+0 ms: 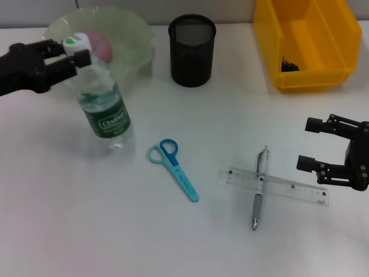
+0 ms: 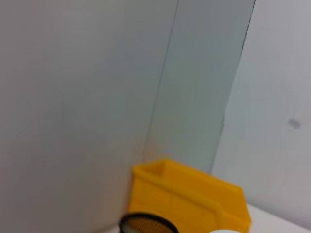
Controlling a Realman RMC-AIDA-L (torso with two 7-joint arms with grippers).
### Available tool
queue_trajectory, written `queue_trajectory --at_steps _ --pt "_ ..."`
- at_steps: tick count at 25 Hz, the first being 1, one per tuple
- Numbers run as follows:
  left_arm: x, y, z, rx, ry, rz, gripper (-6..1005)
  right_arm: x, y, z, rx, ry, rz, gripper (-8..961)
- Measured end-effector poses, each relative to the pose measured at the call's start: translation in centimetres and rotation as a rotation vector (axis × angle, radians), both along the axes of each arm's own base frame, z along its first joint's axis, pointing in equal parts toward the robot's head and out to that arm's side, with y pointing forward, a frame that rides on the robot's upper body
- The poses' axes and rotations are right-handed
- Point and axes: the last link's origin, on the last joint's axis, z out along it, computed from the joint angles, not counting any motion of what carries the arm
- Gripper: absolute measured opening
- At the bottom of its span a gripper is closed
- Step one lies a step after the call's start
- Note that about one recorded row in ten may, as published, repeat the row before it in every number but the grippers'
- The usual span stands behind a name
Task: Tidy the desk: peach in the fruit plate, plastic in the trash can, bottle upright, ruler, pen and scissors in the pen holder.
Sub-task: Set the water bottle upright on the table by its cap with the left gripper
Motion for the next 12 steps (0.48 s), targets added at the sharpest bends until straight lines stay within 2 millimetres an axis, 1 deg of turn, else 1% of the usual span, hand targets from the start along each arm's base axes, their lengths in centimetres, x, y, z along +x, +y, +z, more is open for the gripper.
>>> queue_trajectory --at_steps 4,12 --pt "-1.1 -0.8 0.9 0.091 -0.011 -0.008 441 0.0 0.0 -0.1 -0.003 0.002 0.000 802" --pt "-3.4 -1.7 1.0 0.242 -0.003 0.051 442 -0.2 -0.1 -0.6 -0.018 -0.001 0.003 802"
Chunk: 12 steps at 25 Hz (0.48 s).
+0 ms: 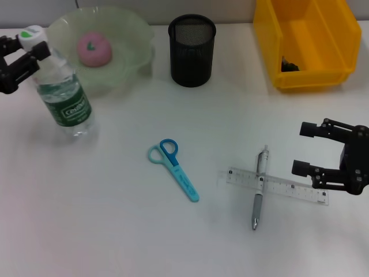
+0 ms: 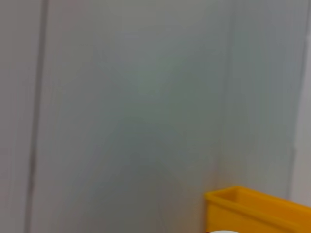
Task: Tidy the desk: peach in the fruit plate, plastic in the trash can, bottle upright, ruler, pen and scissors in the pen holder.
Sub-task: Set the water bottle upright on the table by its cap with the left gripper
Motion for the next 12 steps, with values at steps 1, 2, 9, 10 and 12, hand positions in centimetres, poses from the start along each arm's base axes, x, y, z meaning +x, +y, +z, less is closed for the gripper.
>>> queue_trajectory --at_steps 1,2,9,10,12 --pt "-0.4 0.0 0.0 0.021 0.003 0.014 442 0.0 -0.1 -0.1 -0.004 -0.003 0.002 802" --pt "-1.0 0.0 -0.2 0.046 0.009 0.035 442 0.0 -0.1 -0.2 -0.009 -0.007 0.002 802" --pt "-2.1 0.3 -1.2 0.136 0.031 0.093 442 0.0 -0.2 -0.5 -0.021 -0.013 0.001 802" --pt "-2.2 0.4 -1.3 0.146 0.036 0.099 442 0.0 -0.2 -0.5 -0.021 -0.013 0.000 801" --pt "-2.2 0.4 -1.3 0.147 0.037 0.101 443 0.1 -0.2 -0.5 -0.021 -0.012 -0.001 801"
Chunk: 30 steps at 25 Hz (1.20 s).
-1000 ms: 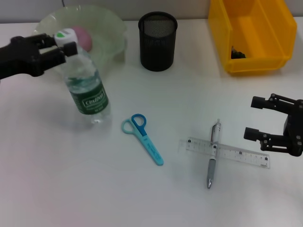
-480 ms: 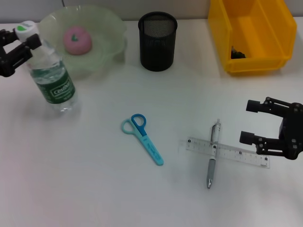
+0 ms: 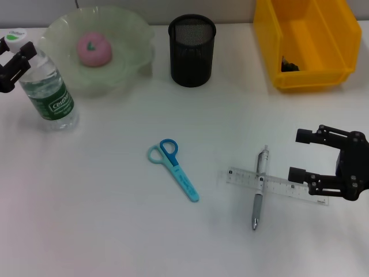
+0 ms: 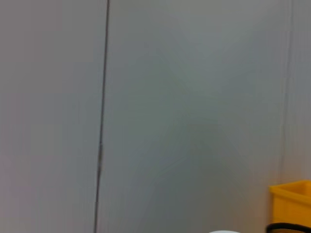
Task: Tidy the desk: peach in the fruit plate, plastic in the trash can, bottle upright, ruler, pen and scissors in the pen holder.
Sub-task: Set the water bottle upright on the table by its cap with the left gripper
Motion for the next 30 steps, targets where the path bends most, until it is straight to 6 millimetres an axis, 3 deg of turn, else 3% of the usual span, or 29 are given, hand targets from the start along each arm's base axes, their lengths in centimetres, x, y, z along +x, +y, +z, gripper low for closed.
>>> queue_trajectory --at_steps 30 --pt "0.1 0.8 -1.0 0.039 0.068 -0.001 445 0.1 0.0 0.1 0.002 0.001 -0.006 800"
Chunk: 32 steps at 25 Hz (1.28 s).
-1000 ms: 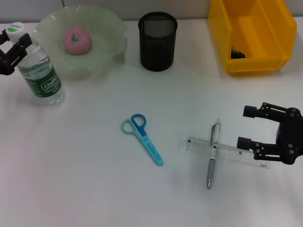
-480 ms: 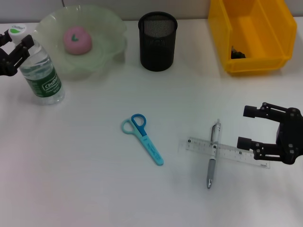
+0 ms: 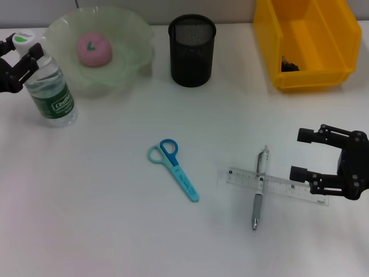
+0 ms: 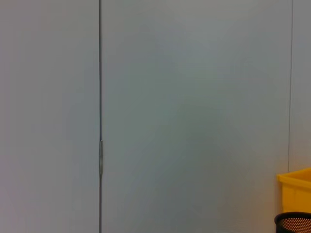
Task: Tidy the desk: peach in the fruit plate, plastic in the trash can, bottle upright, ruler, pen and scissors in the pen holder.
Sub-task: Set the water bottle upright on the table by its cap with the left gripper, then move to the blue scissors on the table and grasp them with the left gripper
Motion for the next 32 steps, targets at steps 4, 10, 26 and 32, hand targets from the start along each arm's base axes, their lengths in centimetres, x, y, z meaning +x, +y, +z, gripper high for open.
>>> queue_trajectory --at_steps 4,10,26,32 --pt "0.0 0.0 -0.1 -0.001 0.000 -0.001 445 0.0 0.0 0.0 -0.002 -0.001 0.000 799" --pt "0.2 0.0 0.1 0.005 -0.011 -0.012 743 -0.1 0.1 0.0 -0.004 0.001 -0.001 799" --pt "6.1 -3.1 4.0 -0.225 -0.430 -0.343 790 -0.2 0.3 0.3 -0.013 0.017 -0.024 798" --pt "10.2 -1.5 2.1 -0.399 -0.322 -0.492 788 0.0 0.1 0.3 -0.018 0.022 -0.040 798"
